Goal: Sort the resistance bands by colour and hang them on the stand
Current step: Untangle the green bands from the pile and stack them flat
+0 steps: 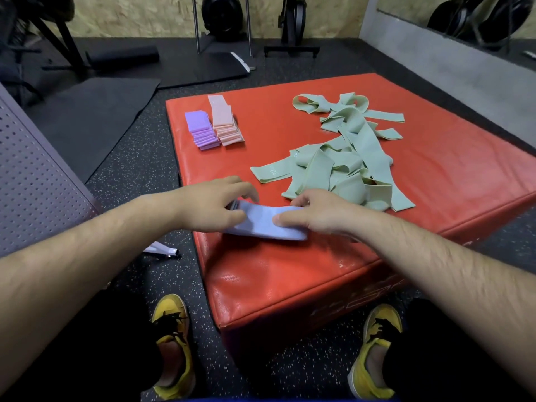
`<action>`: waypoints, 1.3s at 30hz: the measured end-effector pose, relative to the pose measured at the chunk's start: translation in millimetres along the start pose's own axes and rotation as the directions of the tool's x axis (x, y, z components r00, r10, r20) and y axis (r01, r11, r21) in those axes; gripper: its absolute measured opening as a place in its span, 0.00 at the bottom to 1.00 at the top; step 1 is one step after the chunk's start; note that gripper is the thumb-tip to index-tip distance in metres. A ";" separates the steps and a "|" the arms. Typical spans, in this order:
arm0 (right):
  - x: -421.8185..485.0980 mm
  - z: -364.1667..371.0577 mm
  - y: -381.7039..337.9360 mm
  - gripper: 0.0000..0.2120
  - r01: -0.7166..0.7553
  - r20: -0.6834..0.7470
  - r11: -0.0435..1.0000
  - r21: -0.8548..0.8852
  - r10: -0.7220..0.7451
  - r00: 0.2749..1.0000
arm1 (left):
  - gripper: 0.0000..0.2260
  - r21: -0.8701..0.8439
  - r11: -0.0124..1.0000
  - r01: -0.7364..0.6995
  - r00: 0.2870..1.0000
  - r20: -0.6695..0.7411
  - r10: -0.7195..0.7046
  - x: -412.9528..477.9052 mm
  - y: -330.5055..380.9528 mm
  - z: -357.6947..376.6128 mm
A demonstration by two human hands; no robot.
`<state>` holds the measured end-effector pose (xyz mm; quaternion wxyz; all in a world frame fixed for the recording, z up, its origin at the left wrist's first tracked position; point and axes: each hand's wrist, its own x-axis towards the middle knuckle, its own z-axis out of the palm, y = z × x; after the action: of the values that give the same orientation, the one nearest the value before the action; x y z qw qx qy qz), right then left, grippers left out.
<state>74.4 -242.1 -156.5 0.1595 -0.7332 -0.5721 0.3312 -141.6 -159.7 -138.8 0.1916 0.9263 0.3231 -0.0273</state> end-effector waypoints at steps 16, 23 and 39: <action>-29.5 18.3 29.3 0.22 0.415 0.007 0.889 -0.194 -0.421 0.907 | 0.32 0.325 0.937 -0.129 0.989 0.111 0.097 5.2 22.1 23.8; -22.2 -2.0 23.0 0.20 0.455 -0.049 0.880 -0.135 -0.464 0.884 | 0.24 0.155 0.988 -0.025 0.997 0.071 0.014 -0.7 23.7 0.7; 137.0 -32.1 -57.1 0.21 0.453 -0.149 0.890 -0.048 -0.455 0.878 | 0.24 -0.216 0.948 0.233 0.916 -0.277 -0.288 52.6 -91.5 -64.0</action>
<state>71.3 -91.2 -139.6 0.2728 -0.6033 -0.7156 0.2228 -160.5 -39.2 -119.7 0.2160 0.8469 0.4709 0.1198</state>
